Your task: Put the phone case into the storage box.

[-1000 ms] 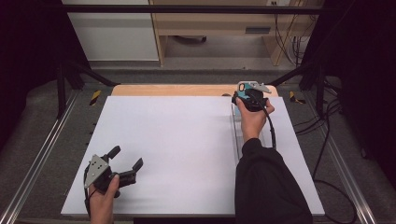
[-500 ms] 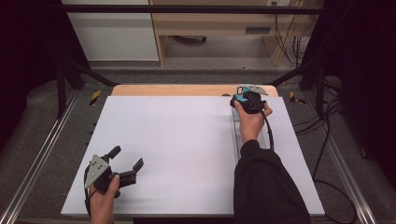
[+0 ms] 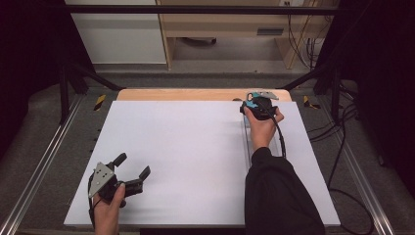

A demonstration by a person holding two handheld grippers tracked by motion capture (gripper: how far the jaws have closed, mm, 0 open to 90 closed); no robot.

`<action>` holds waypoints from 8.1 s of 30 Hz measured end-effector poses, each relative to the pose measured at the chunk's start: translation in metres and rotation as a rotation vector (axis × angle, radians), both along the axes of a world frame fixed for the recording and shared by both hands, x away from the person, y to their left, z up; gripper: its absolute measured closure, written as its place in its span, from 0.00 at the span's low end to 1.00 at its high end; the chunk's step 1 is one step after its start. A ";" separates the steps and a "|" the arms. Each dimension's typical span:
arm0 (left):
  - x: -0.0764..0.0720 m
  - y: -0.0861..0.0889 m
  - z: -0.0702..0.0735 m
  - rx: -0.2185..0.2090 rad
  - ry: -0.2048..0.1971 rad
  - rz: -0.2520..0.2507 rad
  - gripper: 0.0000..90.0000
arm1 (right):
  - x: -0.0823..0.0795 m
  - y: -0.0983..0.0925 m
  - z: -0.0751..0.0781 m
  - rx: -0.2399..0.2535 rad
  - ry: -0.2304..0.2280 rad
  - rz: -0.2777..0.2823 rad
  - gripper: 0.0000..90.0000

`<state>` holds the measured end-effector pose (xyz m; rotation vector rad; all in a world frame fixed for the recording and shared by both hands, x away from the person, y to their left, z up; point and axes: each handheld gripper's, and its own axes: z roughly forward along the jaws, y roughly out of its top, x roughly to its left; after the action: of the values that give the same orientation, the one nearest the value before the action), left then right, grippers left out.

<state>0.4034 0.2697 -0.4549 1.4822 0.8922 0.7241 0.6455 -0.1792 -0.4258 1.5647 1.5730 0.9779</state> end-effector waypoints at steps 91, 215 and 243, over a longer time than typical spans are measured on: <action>0.000 0.000 0.000 -0.011 -0.001 0.004 0.01 | -0.013 -0.016 0.020 -0.033 0.023 0.065 0.05; -0.002 0.040 0.008 0.066 0.002 0.015 0.01 | -0.220 -0.104 0.014 0.101 -0.352 0.396 0.03; -0.004 0.027 0.008 0.077 -0.015 -0.014 0.01 | -0.229 -0.098 -0.020 0.098 -0.351 0.477 0.03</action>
<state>0.3998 0.2969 -0.4471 1.5476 0.8496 0.7661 0.4166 -0.2774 -0.4462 1.0139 1.6898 1.5142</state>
